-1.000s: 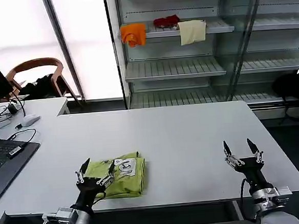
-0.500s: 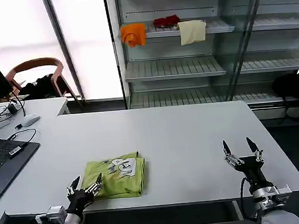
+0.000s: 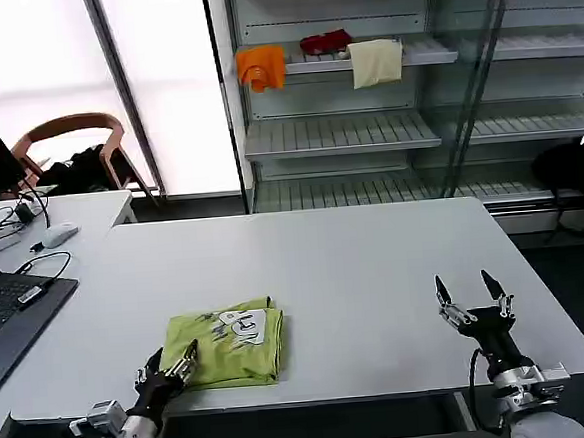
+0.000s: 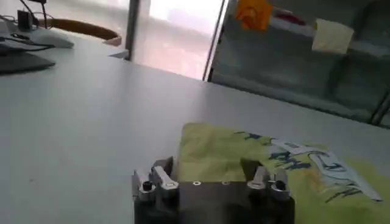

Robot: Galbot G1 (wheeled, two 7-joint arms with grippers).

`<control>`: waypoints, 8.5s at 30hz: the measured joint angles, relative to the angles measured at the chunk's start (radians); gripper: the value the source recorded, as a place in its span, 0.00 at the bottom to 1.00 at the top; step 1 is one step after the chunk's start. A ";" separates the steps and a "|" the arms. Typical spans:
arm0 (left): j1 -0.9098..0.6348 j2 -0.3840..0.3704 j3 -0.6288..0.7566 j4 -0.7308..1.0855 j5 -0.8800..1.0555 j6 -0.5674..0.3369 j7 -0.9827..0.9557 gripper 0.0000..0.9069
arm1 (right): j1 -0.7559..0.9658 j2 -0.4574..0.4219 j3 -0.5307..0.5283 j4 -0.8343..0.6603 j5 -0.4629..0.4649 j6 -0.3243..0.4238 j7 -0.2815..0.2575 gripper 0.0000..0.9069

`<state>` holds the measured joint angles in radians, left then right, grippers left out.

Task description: Fold and organize the clothes.

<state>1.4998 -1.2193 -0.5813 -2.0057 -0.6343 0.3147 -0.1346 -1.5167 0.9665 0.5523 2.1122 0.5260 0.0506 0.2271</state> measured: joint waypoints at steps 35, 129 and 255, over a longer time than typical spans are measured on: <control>0.028 0.174 -0.175 0.011 -0.023 -0.138 0.088 0.00 | 0.036 0.014 -0.039 -0.012 -0.019 0.014 -0.009 1.00; -0.155 0.122 0.232 -0.228 0.501 -0.089 0.076 1.00 | 0.446 0.166 -0.504 -0.144 0.062 -0.464 0.070 1.00; 0.191 0.059 -0.020 -0.172 0.350 -0.398 -0.009 1.00 | -0.295 -0.041 0.081 0.081 -0.115 0.220 0.106 1.00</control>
<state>1.6907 -1.1607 -0.6013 -2.1779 -0.2839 -0.0834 -0.1434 -1.8113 0.9258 0.6332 2.1929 0.4108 0.2708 0.3333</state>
